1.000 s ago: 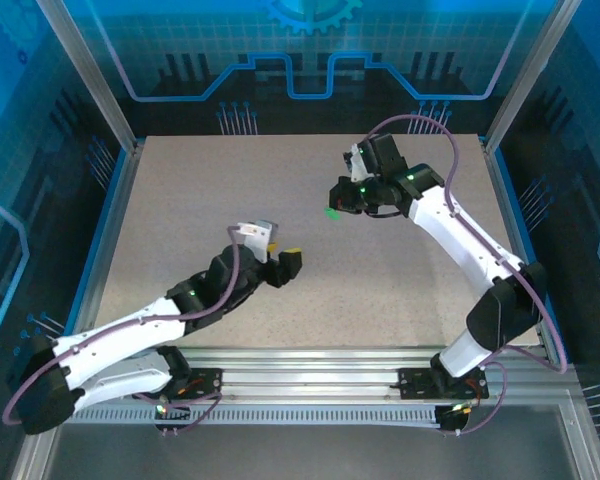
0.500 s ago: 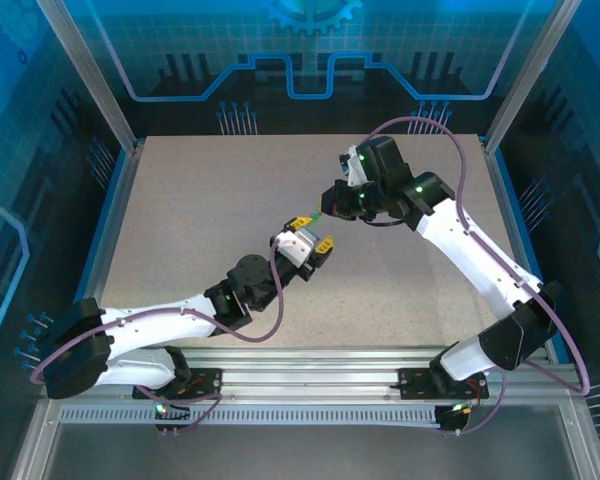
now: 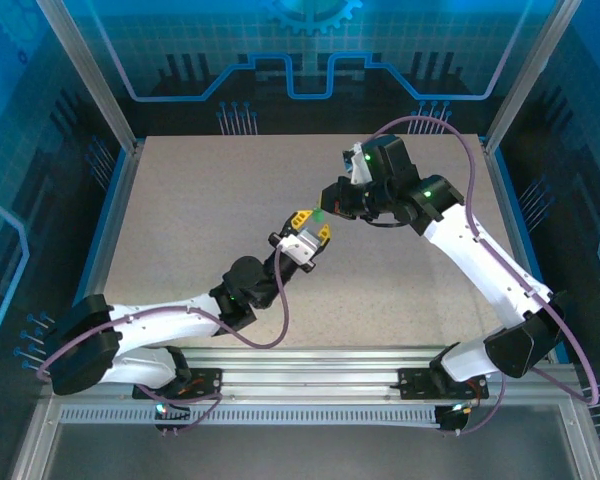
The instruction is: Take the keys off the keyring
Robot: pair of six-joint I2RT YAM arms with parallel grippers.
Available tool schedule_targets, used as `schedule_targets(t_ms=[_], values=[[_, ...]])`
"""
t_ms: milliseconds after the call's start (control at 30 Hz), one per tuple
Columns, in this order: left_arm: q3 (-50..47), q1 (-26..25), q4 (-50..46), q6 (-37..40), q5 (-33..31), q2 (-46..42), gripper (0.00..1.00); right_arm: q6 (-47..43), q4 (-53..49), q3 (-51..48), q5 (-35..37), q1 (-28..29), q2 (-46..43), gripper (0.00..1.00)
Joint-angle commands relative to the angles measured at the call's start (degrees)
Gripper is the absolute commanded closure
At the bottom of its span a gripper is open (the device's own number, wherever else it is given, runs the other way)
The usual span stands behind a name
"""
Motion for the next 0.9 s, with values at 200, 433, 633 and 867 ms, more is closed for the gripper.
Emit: schedule_targets(t_ms=[200, 433, 633, 867], values=[[1.27, 1.3, 3.99, 2.56, -2.84, 1.74, 0.58, 2.18, 1.41, -0.4, -2.91, 0.75, -2.66, 0.95], [1.69, 2.41, 3.31, 1.82, -2.13, 1.57, 0.6, 2.62, 1.68, -0.7, -3.51, 0.82, -3.33, 0.95], [2.46, 2.41, 2.46, 1.97, -1.18, 1.04, 0.6, 2.72, 1.68, -1.08, -3.42, 0.93, -3.42, 0.95], [3.12, 2.41, 0.67, 1.73, 0.22, 0.58, 0.67, 2.98, 1.97, -1.67, -3.65, 1.02, -3.6, 0.95]])
